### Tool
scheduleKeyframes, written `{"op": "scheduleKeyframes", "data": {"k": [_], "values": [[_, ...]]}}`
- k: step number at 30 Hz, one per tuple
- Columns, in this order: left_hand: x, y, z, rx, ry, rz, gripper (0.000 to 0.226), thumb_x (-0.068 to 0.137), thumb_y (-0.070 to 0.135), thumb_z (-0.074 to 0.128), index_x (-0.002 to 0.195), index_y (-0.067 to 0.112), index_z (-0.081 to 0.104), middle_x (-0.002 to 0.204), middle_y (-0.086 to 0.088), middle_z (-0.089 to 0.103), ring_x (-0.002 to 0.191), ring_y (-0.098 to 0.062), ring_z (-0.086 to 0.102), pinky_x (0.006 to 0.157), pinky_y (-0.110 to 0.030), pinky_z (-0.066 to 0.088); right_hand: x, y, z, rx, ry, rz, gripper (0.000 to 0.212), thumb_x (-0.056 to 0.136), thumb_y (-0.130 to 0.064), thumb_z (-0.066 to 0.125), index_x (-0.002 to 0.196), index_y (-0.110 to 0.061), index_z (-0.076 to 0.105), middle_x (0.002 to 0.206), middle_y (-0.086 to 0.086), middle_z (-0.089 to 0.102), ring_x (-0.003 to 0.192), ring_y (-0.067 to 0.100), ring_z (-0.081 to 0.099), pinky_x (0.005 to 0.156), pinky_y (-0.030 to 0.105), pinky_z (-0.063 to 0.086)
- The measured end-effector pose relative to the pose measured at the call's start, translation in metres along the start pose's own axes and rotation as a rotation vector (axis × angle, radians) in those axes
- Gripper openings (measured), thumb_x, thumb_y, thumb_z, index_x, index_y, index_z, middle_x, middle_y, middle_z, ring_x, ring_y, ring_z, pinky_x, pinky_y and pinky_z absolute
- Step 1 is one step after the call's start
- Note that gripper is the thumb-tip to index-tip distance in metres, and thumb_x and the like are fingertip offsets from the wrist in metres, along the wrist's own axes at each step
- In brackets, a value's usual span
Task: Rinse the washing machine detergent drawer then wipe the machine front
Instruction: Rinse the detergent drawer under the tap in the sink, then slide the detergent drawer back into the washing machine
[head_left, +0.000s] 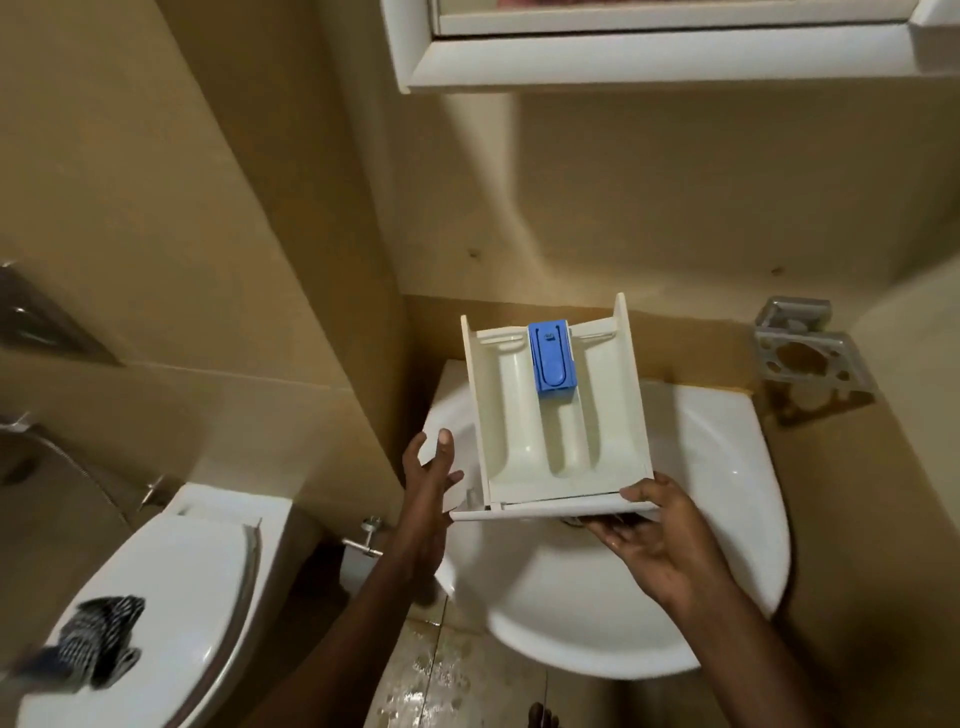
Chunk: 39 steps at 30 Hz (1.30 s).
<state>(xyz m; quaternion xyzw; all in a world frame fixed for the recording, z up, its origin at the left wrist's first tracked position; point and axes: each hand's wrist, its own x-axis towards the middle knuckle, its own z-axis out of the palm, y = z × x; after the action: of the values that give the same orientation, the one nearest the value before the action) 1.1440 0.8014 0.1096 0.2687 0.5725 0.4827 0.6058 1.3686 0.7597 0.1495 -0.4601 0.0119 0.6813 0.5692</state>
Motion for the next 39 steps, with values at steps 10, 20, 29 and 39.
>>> {"op": "scheduleKeyframes", "data": {"k": [10,20,29,39], "values": [[-0.057,-0.008,-0.058,-0.398,-0.005,-0.126,0.111,0.060,0.077,0.066,0.152,0.027,0.028,0.149,-0.019,0.044,0.112,-0.029,0.066,0.069,-0.041,0.057,-0.026,0.053,0.037,0.008,-0.039,0.089,0.026,0.082,0.005,0.050,0.106,-0.005,0.052,0.106,0.022,0.057,0.103,0.039,0.060,0.080,0.054,0.054],[-0.154,-0.025,-0.188,-0.652,0.110,-0.077,0.135,0.036,0.068,0.089,0.152,0.034,0.028,0.141,-0.008,0.054,0.122,-0.023,0.057,0.088,-0.049,0.052,-0.107,0.167,0.083,-0.135,-0.082,0.206,0.041,0.080,0.005,0.055,0.119,-0.005,0.050,0.124,0.028,0.048,0.111,0.043,0.054,0.078,0.055,0.052],[-0.248,-0.017,-0.315,-0.884,0.283,0.164,0.105,0.062,0.021,0.083,0.150,0.038,0.029,0.134,-0.017,0.057,0.102,-0.032,0.066,0.070,-0.046,0.060,-0.179,0.303,0.130,-0.385,-0.257,0.365,0.049,0.079,0.002,0.062,0.125,-0.005,0.048,0.126,0.024,0.054,0.111,0.038,0.058,0.098,0.051,0.047],[-0.348,-0.060,-0.458,-0.894,0.763,0.334,0.086,0.071,0.035,0.075,0.143,0.039,0.029,0.131,-0.018,0.050,0.113,-0.040,0.058,0.086,-0.063,0.052,-0.236,0.458,0.172,-1.201,-0.680,0.330,0.038,0.084,-0.041,0.066,0.115,-0.021,0.061,0.103,0.000,0.065,0.091,0.015,0.055,0.080,0.033,0.042]]}}
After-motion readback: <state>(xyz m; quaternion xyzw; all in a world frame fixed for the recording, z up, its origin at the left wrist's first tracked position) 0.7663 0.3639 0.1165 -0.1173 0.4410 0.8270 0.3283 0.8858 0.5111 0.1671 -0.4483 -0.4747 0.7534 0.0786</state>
